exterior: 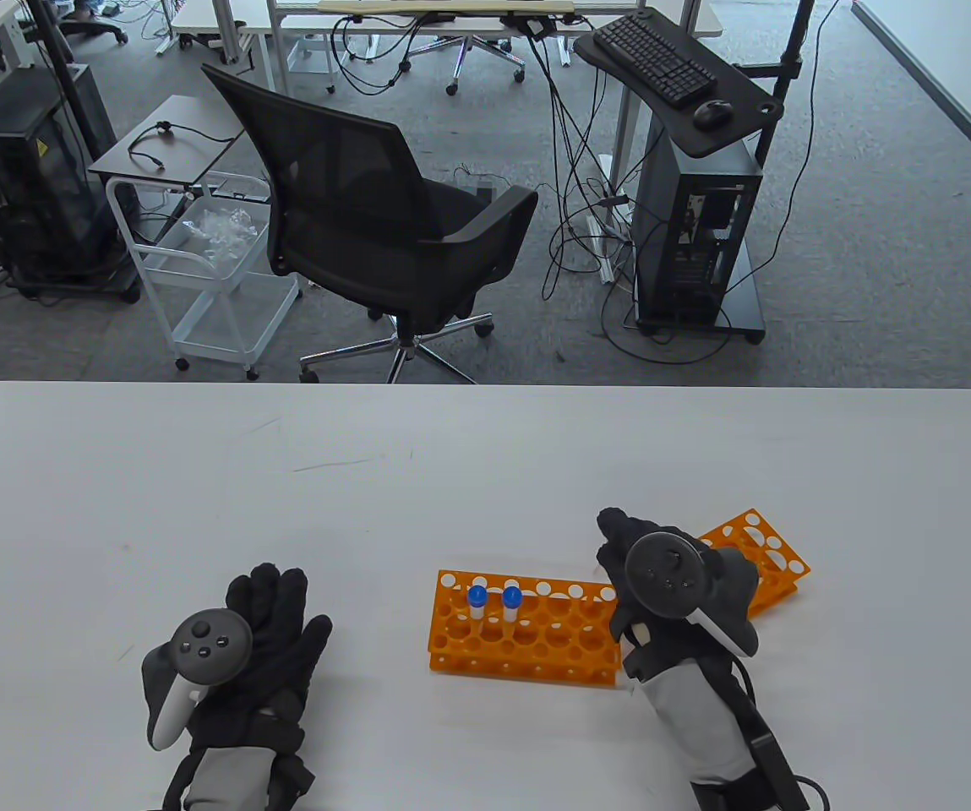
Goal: Transfer 4 test tubes between racks (Right hand only)
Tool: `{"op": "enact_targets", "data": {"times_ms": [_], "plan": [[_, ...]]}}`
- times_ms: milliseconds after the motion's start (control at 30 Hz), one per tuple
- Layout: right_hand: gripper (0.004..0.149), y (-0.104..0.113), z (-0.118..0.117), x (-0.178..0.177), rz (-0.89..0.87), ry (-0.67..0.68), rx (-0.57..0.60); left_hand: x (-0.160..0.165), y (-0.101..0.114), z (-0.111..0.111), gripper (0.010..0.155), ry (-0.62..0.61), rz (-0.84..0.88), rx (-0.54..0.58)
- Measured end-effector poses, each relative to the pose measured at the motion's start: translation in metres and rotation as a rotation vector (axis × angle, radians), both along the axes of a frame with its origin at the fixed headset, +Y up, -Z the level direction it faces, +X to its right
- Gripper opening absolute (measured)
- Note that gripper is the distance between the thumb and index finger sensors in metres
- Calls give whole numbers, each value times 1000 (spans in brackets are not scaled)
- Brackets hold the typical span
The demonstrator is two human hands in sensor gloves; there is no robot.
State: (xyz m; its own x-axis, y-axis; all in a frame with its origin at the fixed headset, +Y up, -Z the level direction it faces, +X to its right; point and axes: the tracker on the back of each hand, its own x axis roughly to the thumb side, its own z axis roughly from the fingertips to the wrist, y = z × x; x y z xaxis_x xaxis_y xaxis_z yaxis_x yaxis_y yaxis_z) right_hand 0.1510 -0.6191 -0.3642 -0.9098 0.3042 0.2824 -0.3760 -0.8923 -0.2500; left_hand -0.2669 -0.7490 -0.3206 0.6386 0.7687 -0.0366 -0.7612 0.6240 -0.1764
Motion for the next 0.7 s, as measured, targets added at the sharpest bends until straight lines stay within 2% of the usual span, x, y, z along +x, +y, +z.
{"op": "enact_targets", "data": {"times_ms": [200, 700], "plan": [[47, 0, 5, -14, -9, 53, 2, 1, 0, 0, 70, 0, -8, -5], [47, -23, 6, -41, 49, 113, -38, 4, 1, -1, 70, -14, -13, 3]]}}
